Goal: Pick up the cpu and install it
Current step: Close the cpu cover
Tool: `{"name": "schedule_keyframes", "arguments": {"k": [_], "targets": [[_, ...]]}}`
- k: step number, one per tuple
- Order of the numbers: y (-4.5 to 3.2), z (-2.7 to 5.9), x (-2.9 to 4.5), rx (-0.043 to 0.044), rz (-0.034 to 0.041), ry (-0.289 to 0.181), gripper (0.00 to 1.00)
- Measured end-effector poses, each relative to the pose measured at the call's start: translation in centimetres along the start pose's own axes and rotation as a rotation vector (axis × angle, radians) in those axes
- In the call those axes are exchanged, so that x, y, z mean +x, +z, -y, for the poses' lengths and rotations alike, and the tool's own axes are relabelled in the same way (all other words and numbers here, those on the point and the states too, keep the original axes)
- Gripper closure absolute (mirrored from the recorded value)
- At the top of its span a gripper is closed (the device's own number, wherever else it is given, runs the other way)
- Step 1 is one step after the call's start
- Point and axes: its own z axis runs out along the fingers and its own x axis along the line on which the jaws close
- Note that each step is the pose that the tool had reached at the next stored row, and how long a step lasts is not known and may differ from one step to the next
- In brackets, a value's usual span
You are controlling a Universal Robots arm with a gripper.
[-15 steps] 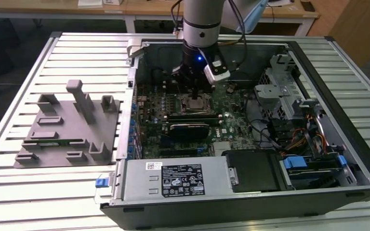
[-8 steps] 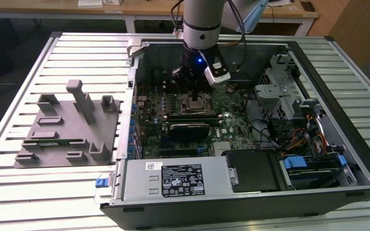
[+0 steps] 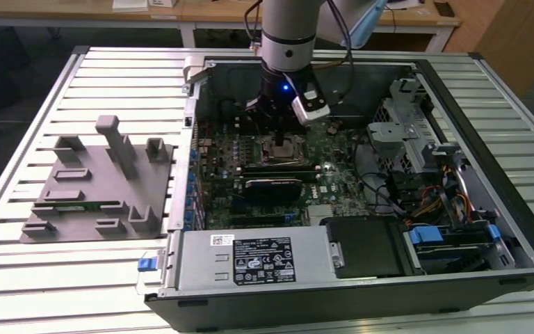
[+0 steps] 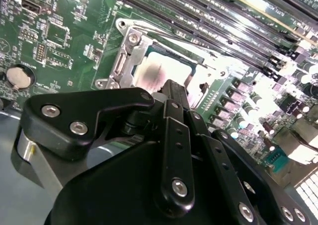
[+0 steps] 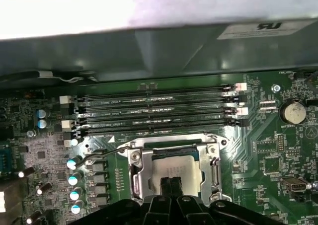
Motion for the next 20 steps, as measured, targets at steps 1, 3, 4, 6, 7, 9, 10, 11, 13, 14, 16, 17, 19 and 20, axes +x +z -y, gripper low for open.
{"name": "schedule_keyframes", "arguments": {"k": [1, 3, 4, 6, 7, 9, 10, 11, 13, 14, 16, 17, 19, 20], "targets": [[0.01, 0.01, 0.1, -0.0002, 0.0004, 0.0, 0.89], [0.05, 0.02, 0.24, -0.0002, 0.0005, 0.0, 0.89], [0.07, 0.02, 0.26, -0.0001, 0.0005, 0.0, 0.89], [0.12, 0.04, 0.3, 0.0001, 0.0004, 0.0, 0.89], [0.15, 0.05, 0.31, 0.0, 0.0004, 0.0, 0.89], [0.23, 0.08, 0.34, 0.0, 0.0004, 0.0, 0.89], [0.27, 0.1, 0.36, -0.0001, 0.0005, 0.0, 0.89], [0.29, 0.1, 0.39, -0.0001, 0.0006, 0.0, 0.89], [0.3, 0.1, 0.41, 0.0, 0.0006, -0.001, 0.89], [0.3, 0.1, 0.41, 0.0, 0.0006, -0.001, 0.89], [0.31, 0.11, 0.46, -0.0002, 0.0007, -0.001, 0.89], [0.33, 0.11, 0.53, -0.0003, 0.0008, -0.001, 0.89], [0.35, 0.13, 0.68, -0.0001, 0.0007, -0.001, 0.89], [0.4, 0.13, 0.72, -0.0001, 0.0007, -0.001, 0.89]]}}
